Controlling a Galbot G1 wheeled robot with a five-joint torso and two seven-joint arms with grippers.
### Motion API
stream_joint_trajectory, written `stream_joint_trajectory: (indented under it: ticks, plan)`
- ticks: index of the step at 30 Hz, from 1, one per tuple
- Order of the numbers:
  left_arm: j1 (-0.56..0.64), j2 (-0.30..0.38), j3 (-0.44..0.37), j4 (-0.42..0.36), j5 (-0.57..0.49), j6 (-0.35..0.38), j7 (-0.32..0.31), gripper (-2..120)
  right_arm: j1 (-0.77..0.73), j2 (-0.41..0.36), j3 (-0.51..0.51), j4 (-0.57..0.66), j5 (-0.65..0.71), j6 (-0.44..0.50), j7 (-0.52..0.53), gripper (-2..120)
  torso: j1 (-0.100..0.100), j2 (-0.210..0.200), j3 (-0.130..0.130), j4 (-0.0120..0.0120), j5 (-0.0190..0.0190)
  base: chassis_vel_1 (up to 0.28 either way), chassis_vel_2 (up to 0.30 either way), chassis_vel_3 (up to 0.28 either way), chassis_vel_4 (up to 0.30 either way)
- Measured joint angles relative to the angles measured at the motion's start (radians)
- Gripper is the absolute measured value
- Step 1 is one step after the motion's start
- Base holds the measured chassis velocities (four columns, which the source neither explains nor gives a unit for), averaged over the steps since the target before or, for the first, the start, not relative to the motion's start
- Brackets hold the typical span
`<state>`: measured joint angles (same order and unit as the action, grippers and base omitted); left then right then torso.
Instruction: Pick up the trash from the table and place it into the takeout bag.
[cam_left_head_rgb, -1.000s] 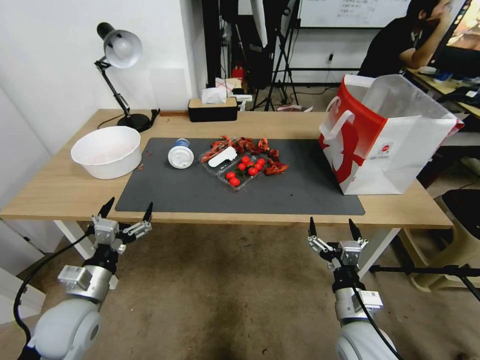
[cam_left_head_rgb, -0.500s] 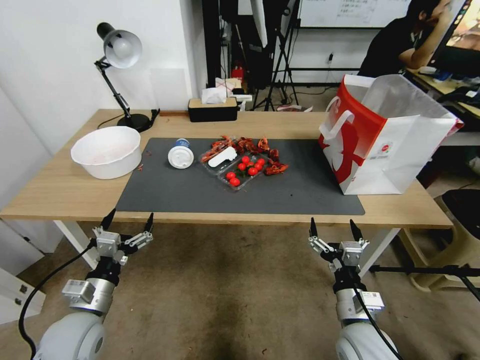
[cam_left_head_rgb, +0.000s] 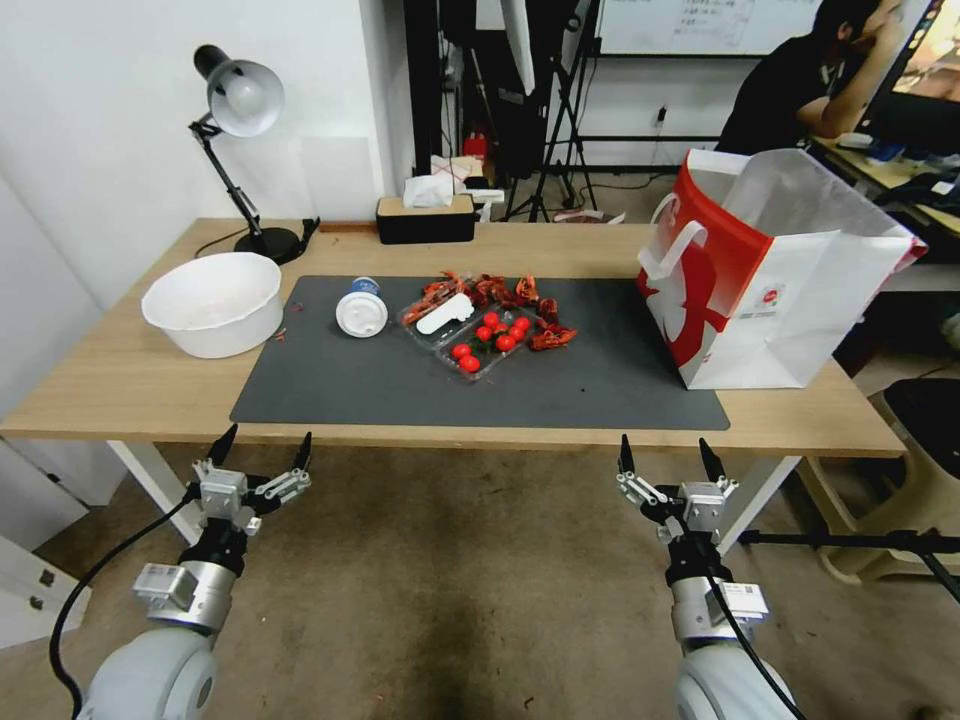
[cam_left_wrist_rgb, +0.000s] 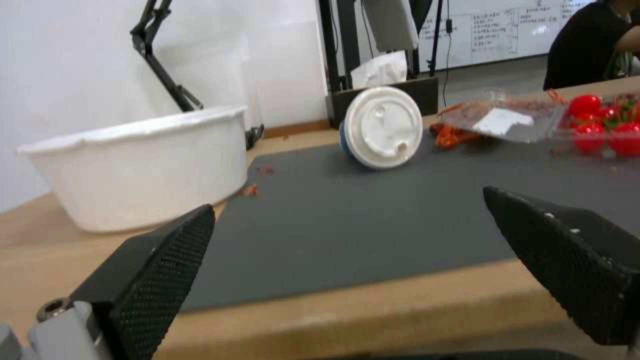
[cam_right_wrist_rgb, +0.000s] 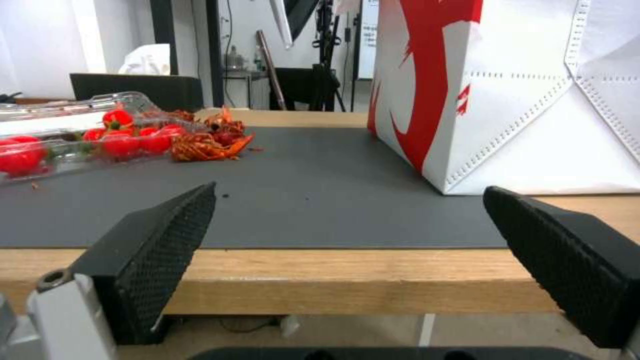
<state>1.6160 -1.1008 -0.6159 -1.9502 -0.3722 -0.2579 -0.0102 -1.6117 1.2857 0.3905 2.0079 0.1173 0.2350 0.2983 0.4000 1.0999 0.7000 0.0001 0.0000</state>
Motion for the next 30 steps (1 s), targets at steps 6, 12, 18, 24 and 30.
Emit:
stream_joint_trajectory:
  ticks: [6,12,18,24,30]
  plan:
    - [-0.035,0.011,0.009,-0.008,-0.005,0.032,0.000,100,0.002,0.000,0.000,0.000,0.000,-0.001,0.000,100,0.000,0.000,0.000,-0.0001,0.0000,0.000,0.000,0.000,0.000]
    - [-0.053,0.016,0.018,-0.013,-0.008,0.052,-0.001,100,0.002,0.000,-0.001,0.000,0.000,-0.002,0.000,100,0.000,0.000,0.000,-0.0001,0.0000,0.000,0.000,0.000,0.000]
    - [-0.115,0.027,0.056,-0.019,-0.024,0.108,-0.005,100,0.003,-0.001,-0.002,0.000,0.000,-0.004,0.000,100,0.000,0.000,0.000,0.0000,0.0000,0.000,0.000,0.000,0.000]
    - [-0.271,0.064,0.140,-0.009,-0.090,0.208,-0.020,100,-0.001,-0.009,0.001,0.013,-0.001,-0.009,0.001,100,0.000,0.000,0.000,-0.0001,0.0000,0.000,0.000,0.000,0.000]
    - [-0.402,0.088,0.226,0.041,-0.157,0.254,-0.035,100,-0.001,-0.015,0.008,0.025,0.001,-0.020,0.006,100,0.000,0.000,0.000,0.0000,-0.0001,0.000,0.000,0.000,0.000]
